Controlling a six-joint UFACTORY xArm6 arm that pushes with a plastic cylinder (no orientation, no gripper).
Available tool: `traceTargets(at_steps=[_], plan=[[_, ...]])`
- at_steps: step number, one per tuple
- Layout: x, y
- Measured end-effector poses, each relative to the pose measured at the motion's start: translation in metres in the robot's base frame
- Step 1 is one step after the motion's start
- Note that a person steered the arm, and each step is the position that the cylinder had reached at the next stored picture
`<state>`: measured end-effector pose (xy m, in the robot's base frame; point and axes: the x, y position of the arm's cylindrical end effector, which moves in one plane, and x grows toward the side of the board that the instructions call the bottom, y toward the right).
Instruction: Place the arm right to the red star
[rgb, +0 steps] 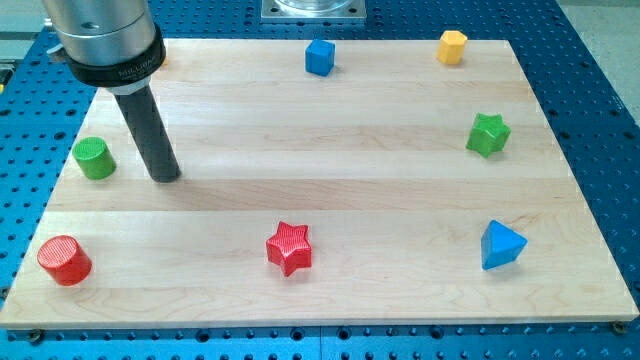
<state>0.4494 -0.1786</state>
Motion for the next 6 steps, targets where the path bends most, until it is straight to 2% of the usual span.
traceTargets(at_steps=[2,3,4,5,6], plan=[[0.001,0.002],[0.015,0.07],[0.024,0.171],[0.066,0.226],[0.116,0.216]])
